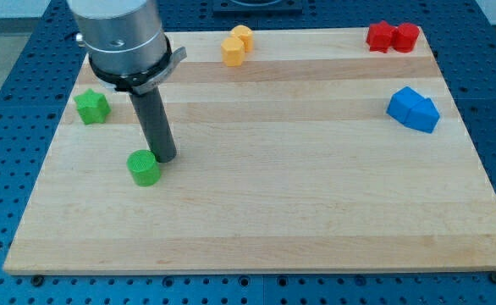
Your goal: Move the green circle to the green star
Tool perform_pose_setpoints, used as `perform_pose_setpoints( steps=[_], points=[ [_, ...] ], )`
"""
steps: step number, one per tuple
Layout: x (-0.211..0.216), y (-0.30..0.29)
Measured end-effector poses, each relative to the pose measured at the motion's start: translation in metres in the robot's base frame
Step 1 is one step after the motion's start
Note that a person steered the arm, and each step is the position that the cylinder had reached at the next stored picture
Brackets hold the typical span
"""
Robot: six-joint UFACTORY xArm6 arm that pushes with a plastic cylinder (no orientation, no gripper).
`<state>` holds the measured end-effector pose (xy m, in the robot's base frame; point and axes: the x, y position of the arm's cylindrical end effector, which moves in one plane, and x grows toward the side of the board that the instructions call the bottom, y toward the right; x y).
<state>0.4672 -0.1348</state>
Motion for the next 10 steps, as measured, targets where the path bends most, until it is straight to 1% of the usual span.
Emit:
perform_pose_setpoints(
  steps=[1,2,3,4,5,6,8,10],
  points=[
    [0.003,0.054],
    [0.039,0.071],
    [0.061,0.025],
    [0.037,-0.013],
    [0.01,-0.029],
    [0.009,-0.032],
    [-0.017,-0.066],
    [-0.038,-0.073]
  ],
)
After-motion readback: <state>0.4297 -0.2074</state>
